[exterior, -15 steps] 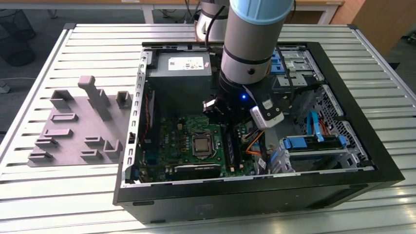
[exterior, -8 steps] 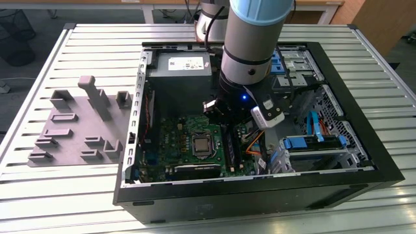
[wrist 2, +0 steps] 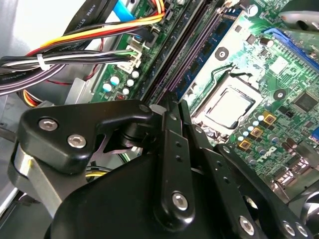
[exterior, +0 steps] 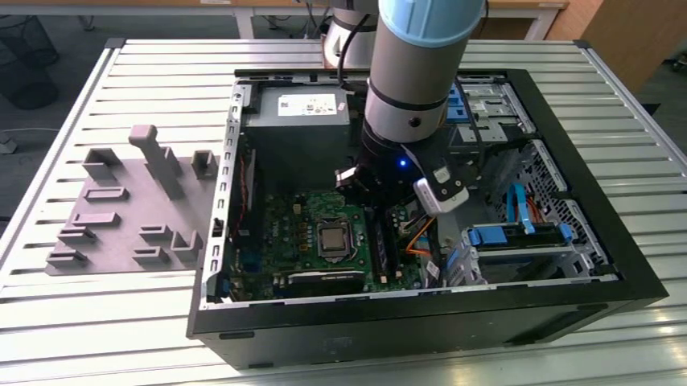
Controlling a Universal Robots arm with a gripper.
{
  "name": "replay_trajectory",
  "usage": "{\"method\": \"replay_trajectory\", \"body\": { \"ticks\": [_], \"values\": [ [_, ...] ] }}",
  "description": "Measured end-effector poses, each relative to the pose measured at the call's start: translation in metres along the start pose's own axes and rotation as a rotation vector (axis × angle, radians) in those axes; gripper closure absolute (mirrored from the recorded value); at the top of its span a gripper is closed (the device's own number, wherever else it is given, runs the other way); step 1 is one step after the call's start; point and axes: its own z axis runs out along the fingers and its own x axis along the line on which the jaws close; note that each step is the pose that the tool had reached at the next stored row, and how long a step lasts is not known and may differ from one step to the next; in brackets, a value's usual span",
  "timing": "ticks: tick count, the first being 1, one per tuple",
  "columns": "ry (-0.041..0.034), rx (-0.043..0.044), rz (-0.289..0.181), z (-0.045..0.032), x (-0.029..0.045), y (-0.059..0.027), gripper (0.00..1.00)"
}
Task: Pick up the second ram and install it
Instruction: 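Insert the second ram into the second slot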
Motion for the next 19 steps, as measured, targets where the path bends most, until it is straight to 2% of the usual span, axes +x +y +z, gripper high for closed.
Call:
{"method": "replay_trajectory", "body": {
  "ticks": [19],
  "values": [
    [0.0003, -0.0005, 0.0, 0.0036, -0.0005, -0.0019, 0.86]
  ]
}}
